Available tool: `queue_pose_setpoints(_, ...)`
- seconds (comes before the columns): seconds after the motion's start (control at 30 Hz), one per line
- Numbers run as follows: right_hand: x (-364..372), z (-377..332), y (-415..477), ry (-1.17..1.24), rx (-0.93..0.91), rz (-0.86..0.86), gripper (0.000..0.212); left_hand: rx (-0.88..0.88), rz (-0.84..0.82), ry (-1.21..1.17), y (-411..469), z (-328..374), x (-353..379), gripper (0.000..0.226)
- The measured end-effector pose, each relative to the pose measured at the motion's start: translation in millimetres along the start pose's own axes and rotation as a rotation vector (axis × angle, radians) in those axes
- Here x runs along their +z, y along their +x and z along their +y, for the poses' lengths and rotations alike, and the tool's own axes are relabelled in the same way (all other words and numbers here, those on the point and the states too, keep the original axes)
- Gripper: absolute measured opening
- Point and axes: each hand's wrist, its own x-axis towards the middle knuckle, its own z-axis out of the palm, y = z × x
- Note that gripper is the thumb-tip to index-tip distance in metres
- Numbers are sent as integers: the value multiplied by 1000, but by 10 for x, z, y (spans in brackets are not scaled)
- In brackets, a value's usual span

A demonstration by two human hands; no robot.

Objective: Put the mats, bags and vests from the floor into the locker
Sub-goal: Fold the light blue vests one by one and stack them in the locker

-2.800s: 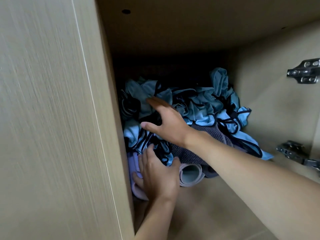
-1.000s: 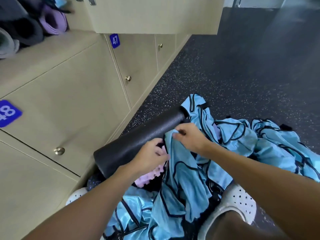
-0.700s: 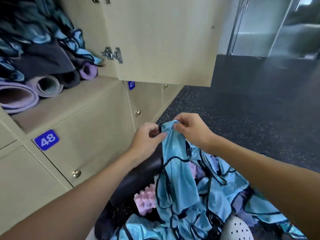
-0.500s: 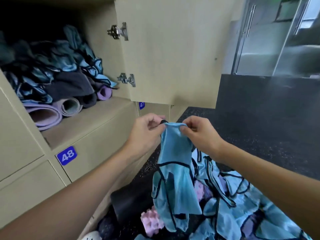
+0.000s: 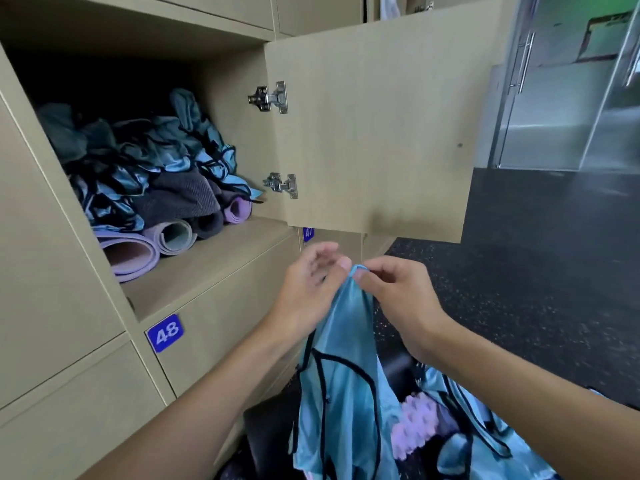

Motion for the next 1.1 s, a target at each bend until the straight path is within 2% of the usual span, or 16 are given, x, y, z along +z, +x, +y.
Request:
queue_pose_setpoints(0.07,-14,-39,24,47,3,24,18,-100,-81,52,-13,-92,-42,24)
queue_pose_setpoints(0.1,-17,-43,30,52,5,26,18,-90,-88,74,-22,-102,-50,28)
queue_pose_setpoints(0.2,-13,-19,31,52,22,-4,14,-15,39,68,-6,-45,-17,35)
queue_pose_setpoints(0.23,-6,5,26,59,59,-48,29,12,100,59,1,-10,-8,31)
queue_pose_setpoints(0.3,9,80,-5,80,164,-207,82,42,168,-4,18,53,13,29)
queue_pose_setpoints(0.33,34,102,-45,70,199,-281,98,31,182,-40,28,71,26,28)
queue_pose_setpoints(0.37,74,132,-78,52,207,-336,105,16,192,-69,30,97,41,24)
queue_pose_setpoints(0.47,186,206,-131,23,223,-384,98,-28,186,-191,5,202,87,12)
queue_pose_setpoints(0.57,222,163,-138,53,262,-406,71,-96,71,-422,-16,273,33,17)
queue_pose_setpoints(0.63,196,125,-135,131,264,-477,39,-73,4,-275,-25,281,-21,28)
queue_pose_setpoints(0.7,159,67,-156,174,266,-566,29,54,-3,21,-24,296,-50,30)
queue_pose_setpoints(0.8,73,38,-162,75,270,-619,29,244,36,208,-2,336,-149,21)
queue_pose_setpoints(0.9,-4,-30,-124,-66,264,-586,43,255,-5,334,13,327,-344,17)
queue_pose_setpoints(1.03,-103,-170,-58,-175,201,-601,65,138,-263,516,-10,317,-441,53)
queue_pose_setpoints(1.1,-158,-186,-14,-203,177,-574,82,76,-366,585,-16,302,-465,60)
